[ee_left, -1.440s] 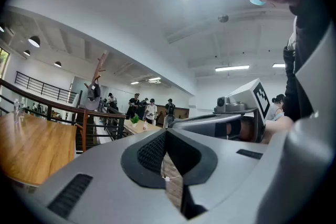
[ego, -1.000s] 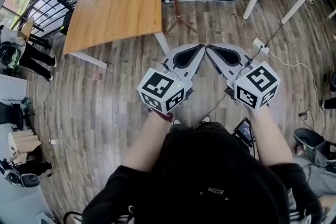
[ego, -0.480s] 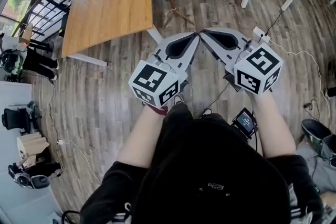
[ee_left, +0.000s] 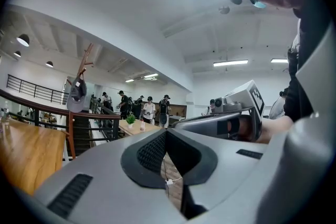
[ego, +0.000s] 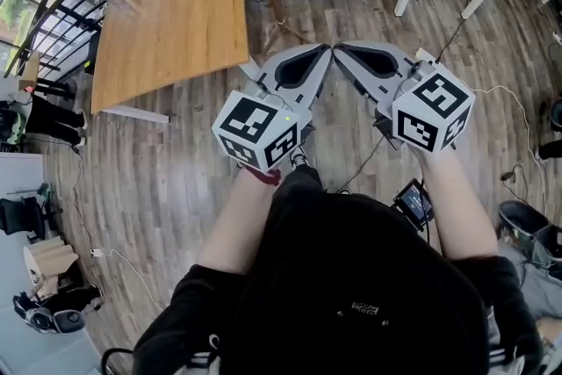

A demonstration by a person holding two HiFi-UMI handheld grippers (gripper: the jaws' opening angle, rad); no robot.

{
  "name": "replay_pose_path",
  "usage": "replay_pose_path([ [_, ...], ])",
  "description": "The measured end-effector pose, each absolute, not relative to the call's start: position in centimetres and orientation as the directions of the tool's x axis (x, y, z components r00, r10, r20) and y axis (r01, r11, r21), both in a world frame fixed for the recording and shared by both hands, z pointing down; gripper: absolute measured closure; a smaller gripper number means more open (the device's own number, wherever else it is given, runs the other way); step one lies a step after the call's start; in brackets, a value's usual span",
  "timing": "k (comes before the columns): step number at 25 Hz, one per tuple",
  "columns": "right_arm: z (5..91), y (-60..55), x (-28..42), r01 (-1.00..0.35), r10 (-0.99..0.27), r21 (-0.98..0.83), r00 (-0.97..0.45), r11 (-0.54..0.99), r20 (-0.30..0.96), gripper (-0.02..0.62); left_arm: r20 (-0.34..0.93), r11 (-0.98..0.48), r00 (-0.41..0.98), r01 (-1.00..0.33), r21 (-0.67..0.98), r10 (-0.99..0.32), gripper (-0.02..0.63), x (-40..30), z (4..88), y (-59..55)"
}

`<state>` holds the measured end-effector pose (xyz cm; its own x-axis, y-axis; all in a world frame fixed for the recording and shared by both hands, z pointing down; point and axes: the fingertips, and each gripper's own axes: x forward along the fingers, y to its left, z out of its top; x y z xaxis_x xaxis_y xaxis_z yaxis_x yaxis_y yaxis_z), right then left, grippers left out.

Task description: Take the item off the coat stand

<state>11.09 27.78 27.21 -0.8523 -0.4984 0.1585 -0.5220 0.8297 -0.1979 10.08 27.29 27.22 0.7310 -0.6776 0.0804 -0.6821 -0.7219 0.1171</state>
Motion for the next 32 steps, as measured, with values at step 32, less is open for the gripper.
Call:
replay_pose_path([
  [32, 28.6, 9.6, -5.6, -0.439, -0.383, -0.236, -0.890, 0.867, 0.249, 0.578, 0.063, -0.719, 0.731, -0.681, 0.142, -0.680, 0.603, -6.4, 28.6, 9.2],
])
